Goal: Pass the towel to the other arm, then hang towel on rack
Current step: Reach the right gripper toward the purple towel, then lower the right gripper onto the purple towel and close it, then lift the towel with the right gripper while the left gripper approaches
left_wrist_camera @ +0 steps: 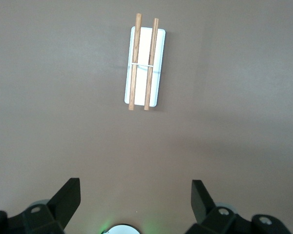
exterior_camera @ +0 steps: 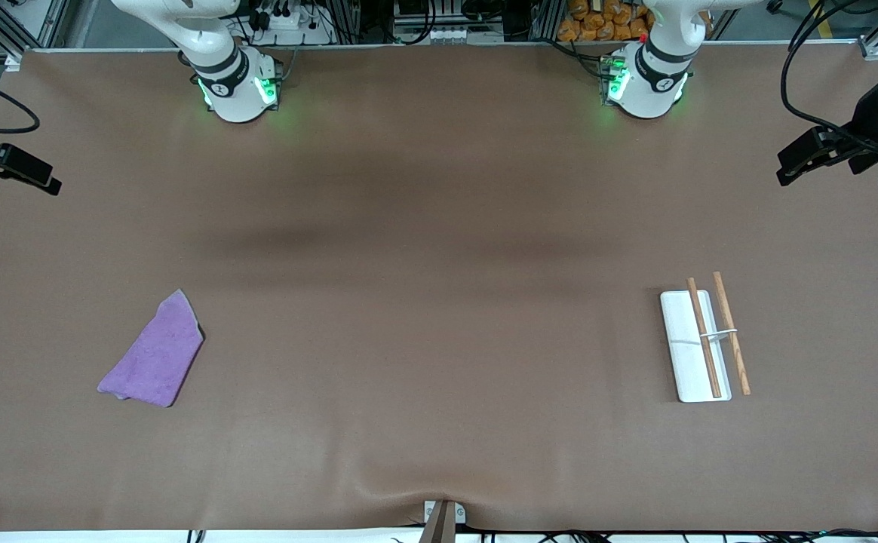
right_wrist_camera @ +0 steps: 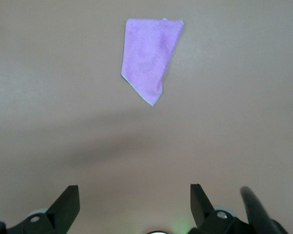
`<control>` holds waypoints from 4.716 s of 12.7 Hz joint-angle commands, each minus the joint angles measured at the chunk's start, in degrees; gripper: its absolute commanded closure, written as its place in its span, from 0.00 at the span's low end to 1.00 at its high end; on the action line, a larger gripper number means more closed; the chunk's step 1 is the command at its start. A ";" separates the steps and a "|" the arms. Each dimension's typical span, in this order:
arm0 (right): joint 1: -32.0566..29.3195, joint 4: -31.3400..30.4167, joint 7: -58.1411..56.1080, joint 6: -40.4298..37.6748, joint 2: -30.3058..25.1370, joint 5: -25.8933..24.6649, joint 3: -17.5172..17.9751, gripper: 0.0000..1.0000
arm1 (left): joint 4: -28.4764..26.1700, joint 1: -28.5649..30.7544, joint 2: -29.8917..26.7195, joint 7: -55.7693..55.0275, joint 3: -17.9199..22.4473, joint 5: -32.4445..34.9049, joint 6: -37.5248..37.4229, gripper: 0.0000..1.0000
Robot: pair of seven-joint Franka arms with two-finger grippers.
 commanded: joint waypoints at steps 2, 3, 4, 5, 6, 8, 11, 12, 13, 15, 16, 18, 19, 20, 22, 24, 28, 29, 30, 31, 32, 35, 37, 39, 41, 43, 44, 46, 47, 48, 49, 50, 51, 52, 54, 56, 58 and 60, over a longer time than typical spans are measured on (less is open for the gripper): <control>-0.66 0.25 0.18 -0.76 -0.84 0.80 0.34 0.00 | 0.43 -0.02 0.14 1.32 0.35 -0.69 -0.93 0.00; -0.66 0.25 0.09 -0.85 -0.84 0.80 0.34 0.00 | 0.52 -0.02 0.23 1.32 0.35 -0.60 -0.93 0.00; -0.66 0.25 0.09 -0.85 -0.84 0.72 0.25 0.00 | 0.52 -0.02 0.14 1.32 0.35 -0.68 -0.93 0.00; -0.66 0.16 0.09 -0.85 -0.84 0.63 0.25 0.00 | 0.52 -0.02 0.23 1.32 0.35 -0.69 -0.93 0.00; -0.75 0.16 0.09 -0.76 -0.66 0.37 0.25 0.00 | 0.60 -0.02 0.23 1.32 0.35 -0.69 -0.84 0.00; -0.75 0.16 0.00 -0.58 -0.22 -0.07 0.25 0.00 | 0.60 -0.02 0.32 1.32 0.35 -0.69 -0.76 0.00; -1.01 0.25 -1.48 1.95 2.32 -1.74 0.25 0.00 | 0.60 -0.02 0.76 1.32 0.35 -0.77 -0.49 0.00; -1.10 0.25 -2.80 3.79 3.55 -2.09 0.25 0.00 | 0.60 -0.02 0.93 1.32 0.27 -0.77 -0.32 0.00; -2.23 0.25 -3.77 5.46 4.95 -2.10 0.25 0.00 | 0.60 -0.02 0.94 1.32 0.27 -0.77 -0.23 0.00; -3.12 0.33 -4.04 8.98 8.72 -2.01 0.25 0.00 | 0.69 0.06 1.02 1.32 0.35 -0.77 -0.14 0.00; -3.90 0.33 -4.13 10.56 10.83 -1.83 0.25 0.00 | 0.69 -0.02 1.02 1.32 0.27 -0.77 -0.05 0.00; -6.80 0.42 -5.09 15.65 15.84 -1.13 0.34 0.00 | 0.69 0.06 1.02 1.32 0.35 -0.77 -0.05 0.00; -7.42 0.51 -6.40 18.11 18.30 -1.04 0.34 0.00 | 0.61 0.06 1.11 1.32 0.35 -0.77 0.03 0.00; -7.86 0.51 -6.94 20.84 20.41 -0.95 0.34 0.00 | 0.60 0.06 1.11 1.32 0.35 -0.77 0.04 0.00; -8.83 0.51 -7.03 26.63 24.19 -0.95 0.34 0.00 | 0.60 0.06 1.11 1.32 0.35 -0.77 0.21 0.00; -9.62 0.86 -7.12 32.52 28.32 -0.78 0.34 0.00 | 0.60 -0.02 1.46 1.32 0.35 -0.77 0.30 0.00; -10.50 3.31 -7.20 40.80 37.63 2.99 0.51 0.00 | 0.60 0.06 1.55 1.32 0.35 -0.69 0.30 0.00; -10.50 4.89 -7.29 42.73 40.01 3.44 0.60 0.00 | 0.60 0.06 1.55 1.32 0.35 -0.69 0.30 0.00; -10.33 5.95 -7.38 44.31 41.95 3.35 0.77 0.00 | 0.60 0.06 1.55 1.32 0.35 -0.69 0.30 0.00; -10.07 6.48 -8.34 47.64 44.05 3.44 0.95 0.00 | 0.60 0.06 1.55 1.32 0.35 -0.60 0.30 0.00; -10.06 6.40 -9.57 51.32 45.90 3.88 1.47 0.00 | 0.60 -0.02 1.55 1.32 0.35 -0.68 0.39 0.00; -10.85 6.40 -12.29 57.24 50.13 6.15 2.36 0.00 | 0.60 -0.02 1.55 1.32 0.35 -0.69 0.65 0.00; -10.94 6.57 -14.66 57.42 51.71 9.31 2.36 0.00 | 0.60 0.06 1.64 1.32 0.35 -0.69 0.65 0.00; -11.64 6.92 -16.69 59.26 52.95 11.52 2.36 0.00 | 0.52 0.06 1.73 1.32 0.35 -0.60 0.65 0.00; -11.73 6.92 -17.22 59.53 53.39 11.97 2.36 0.00 | 0.43 0.15 1.90 1.32 0.35 -0.51 0.65 0.00; -11.73 7.01 -17.22 60.06 53.57 12.05 2.44 0.00 | 0.52 0.33 1.55 1.59 0.35 -0.68 0.65 0.00; -11.65 7.01 -17.22 60.15 53.66 12.14 2.45 0.00 | 0.52 0.24 1.38 1.67 0.35 -0.69 0.48 0.00; -11.82 7.01 -17.49 60.15 54.09 12.49 3.41 0.46 | 0.43 0.33 1.29 1.59 0.35 -0.69 0.12 0.00; -11.65 7.19 -18.53 60.06 54.18 12.49 3.50 0.95 | 0.69 0.24 1.46 1.59 0.35 -0.51 0.30 0.00; -11.38 7.45 -18.98 59.97 54.10 12.41 3.50 1.00 | 0.78 0.33 1.55 1.59 0.35 -0.68 0.56 0.00; -11.30 7.54 -19.07 59.97 54.10 12.23 3.50 1.00 | 0.69 0.42 1.55 1.59 0.35 -0.69 0.56 0.00; -11.21 7.54 -19.33 59.97 53.83 12.23 3.50 1.00 | 0.69 0.33 1.46 1.59 0.35 -0.69 0.56 0.00; -11.12 7.63 -19.51 59.89 53.57 12.23 3.50 1.00 | 0.61 0.24 1.46 1.59 0.35 -0.69 0.56 0.00; -11.03 7.80 -19.68 59.54 52.96 12.14 3.50 1.00 | 0.60 0.24 1.46 1.59 0.35 -0.60 0.48 0.00; -10.51 7.63 -20.39 58.84 51.38 12.05 3.59 1.00 | 0.69 0.24 1.29 1.59 0.35 -0.77 0.56 0.00; -10.42 7.45 -21.88 56.99 49.53 12.05 3.59 1.00 | 0.69 0.24 1.20 1.59 0.35 -0.77 0.56 0.00; -10.15 7.28 -21.97 53.49 47.08 11.88 3.50 1.00 | 0.78 0.15 1.37 1.59 0.18 -0.86 0.65 0.00; -8.75 7.36 -21.88 47.09 42.69 11.18 3.41 1.00 | 0.61 -0.11 1.90 1.50 -0.08 -0.86 2.48 0.00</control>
